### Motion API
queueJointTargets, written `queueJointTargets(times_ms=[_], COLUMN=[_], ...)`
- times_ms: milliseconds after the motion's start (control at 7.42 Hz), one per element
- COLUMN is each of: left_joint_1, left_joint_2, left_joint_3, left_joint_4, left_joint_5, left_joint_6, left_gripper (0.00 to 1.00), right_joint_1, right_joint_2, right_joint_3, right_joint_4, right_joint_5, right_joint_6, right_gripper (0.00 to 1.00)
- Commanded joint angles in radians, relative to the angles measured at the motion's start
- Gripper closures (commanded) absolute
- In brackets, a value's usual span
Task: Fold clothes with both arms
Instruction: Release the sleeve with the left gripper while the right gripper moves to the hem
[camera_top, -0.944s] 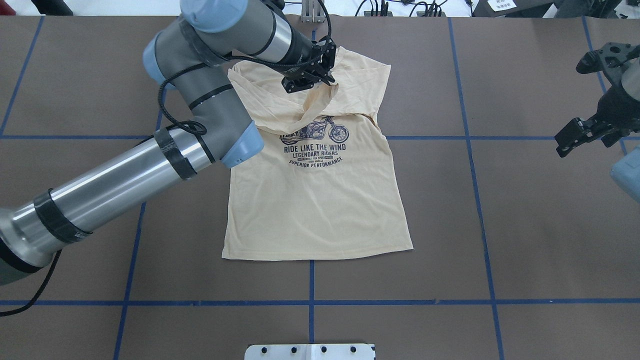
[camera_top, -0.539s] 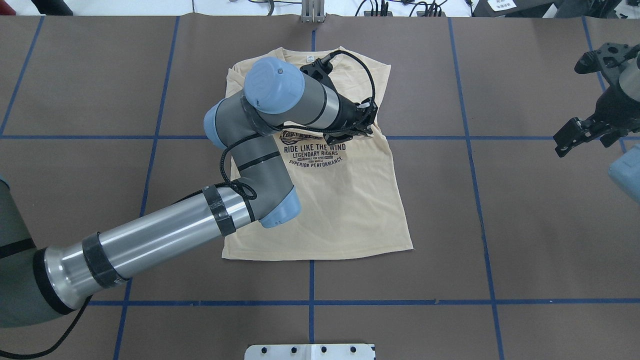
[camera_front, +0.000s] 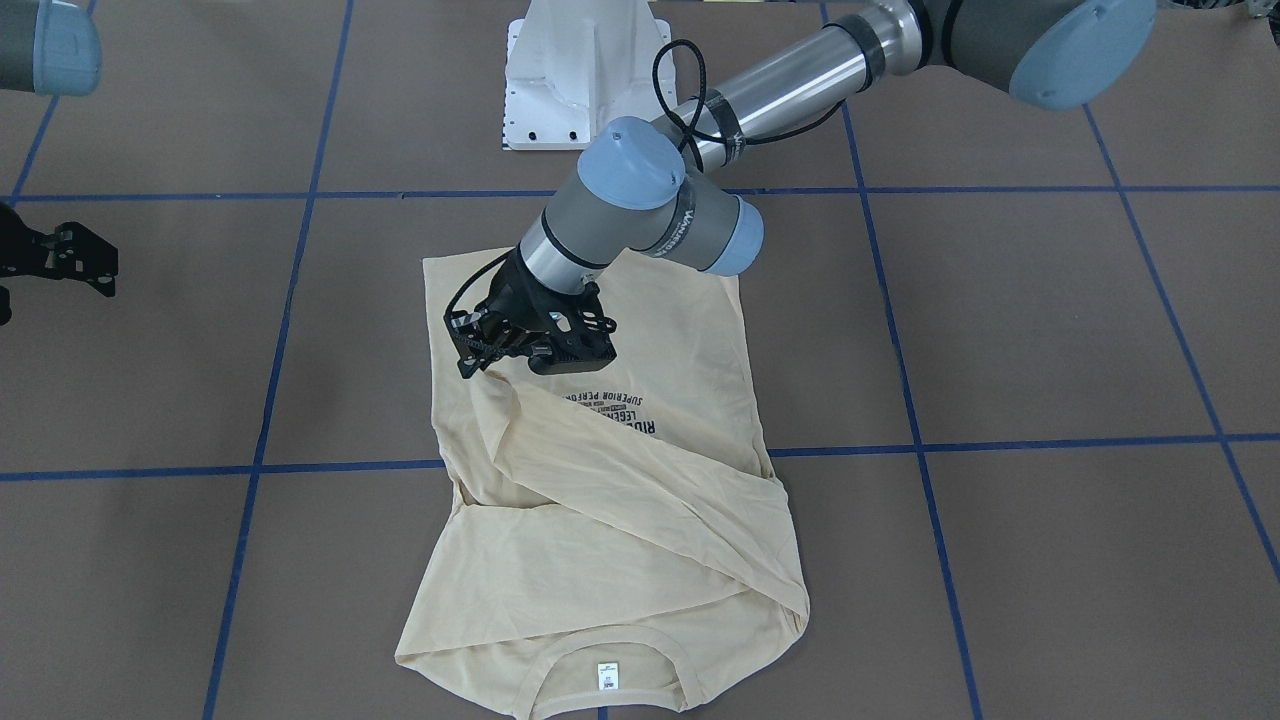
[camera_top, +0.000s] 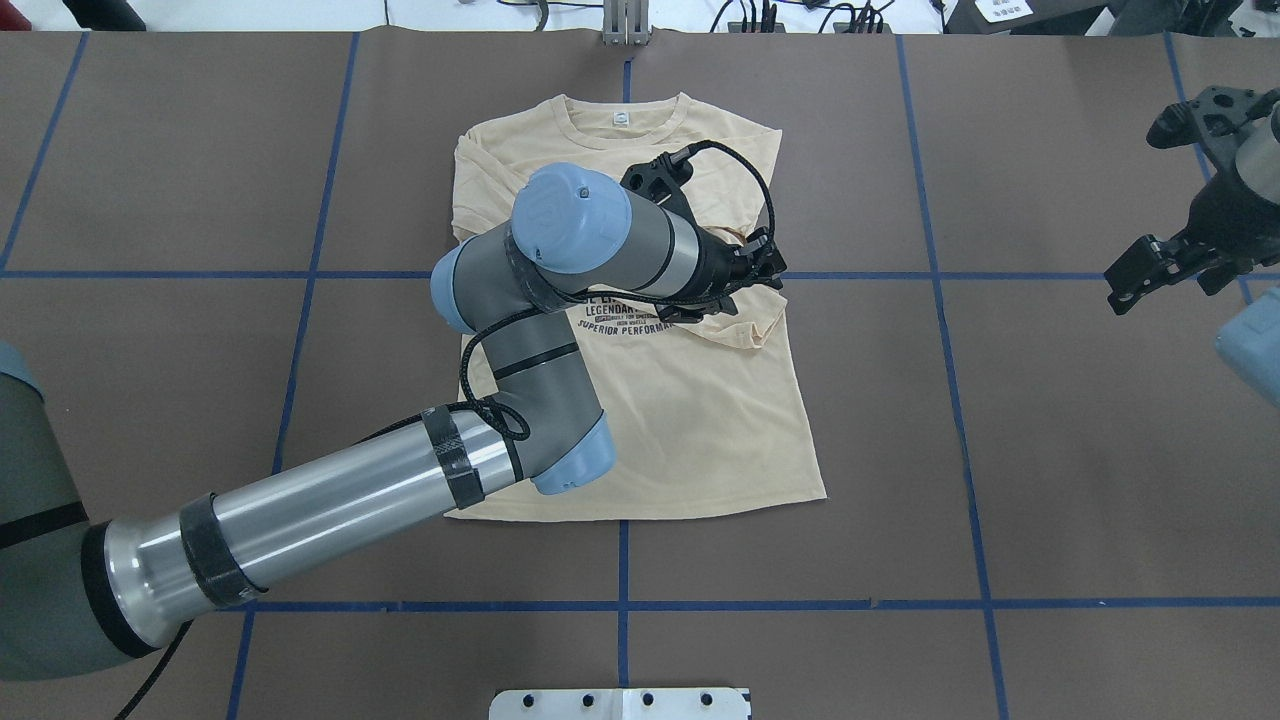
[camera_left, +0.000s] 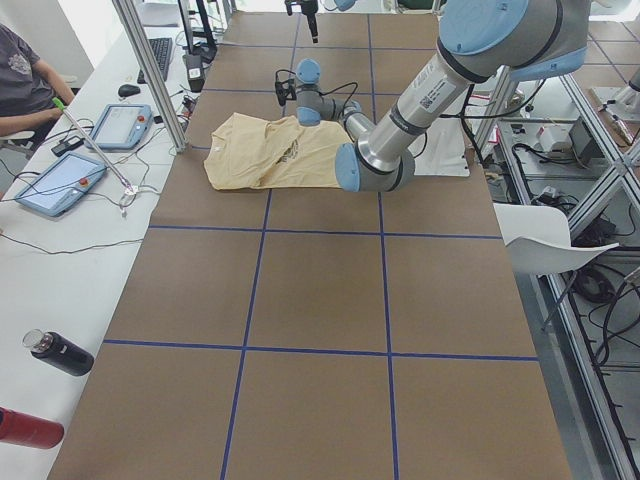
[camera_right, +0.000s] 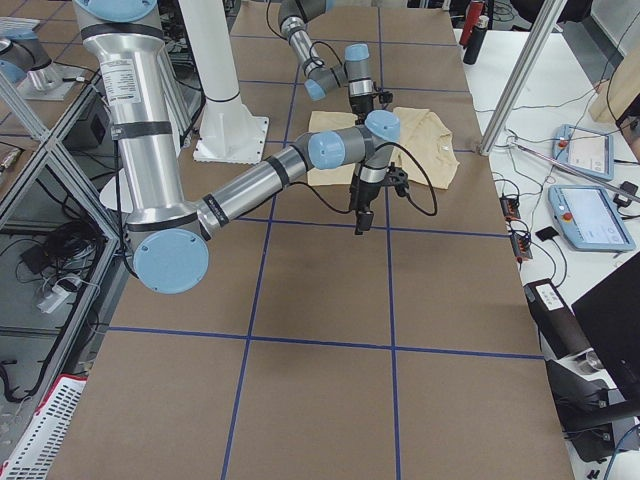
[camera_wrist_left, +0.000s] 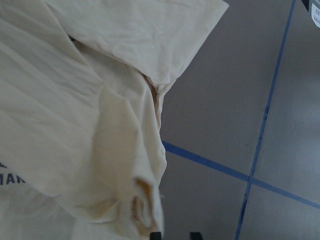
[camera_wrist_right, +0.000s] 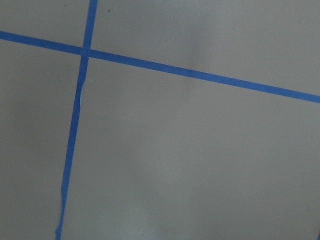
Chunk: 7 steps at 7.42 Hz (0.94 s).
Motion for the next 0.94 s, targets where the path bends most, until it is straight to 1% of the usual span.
queueJointTargets(times_ms=[0,135,270,404,539,674,809], left_joint_1=[-0.002,-0.011,-0.025,-0.034,-0.042,-0.045,-0.050], left_joint_2=[0.020,0.077,0.171,0.268,0.321,0.373,0.437], left_joint_3=[-0.023,-0.095,-0.200,-0.321,-0.430,-0.521,-0.614], left_joint_4=[-0.002,0.010,0.015,0.059,0.173,0.250,0.296], left_joint_5=[-0.001,-0.006,-0.009,-0.018,-0.024,-0.021,-0.016], left_joint_6=[0.015,0.015,0.015,0.015,0.031,0.064,0.069], left_gripper=[0.00,0.00,0.00,0.00,0.00,0.00,0.00], right_joint_1=[0.001,-0.002,-0.007,-0.054,-0.141,-0.228,-0.322], right_joint_2=[0.002,0.004,0.005,0.004,0.004,0.002,0.007], right_joint_3=[-0.003,-0.010,-0.019,-0.014,-0.013,-0.008,-0.008], right_joint_4=[0.041,0.090,0.156,0.243,0.357,0.456,0.514], right_joint_5=[0.039,0.079,0.094,0.092,0.057,-0.008,-0.074], right_joint_6=[0.000,0.003,0.041,0.161,0.333,0.471,0.605], right_gripper=[0.00,0.00,0.00,0.00,0.00,0.00,0.00])
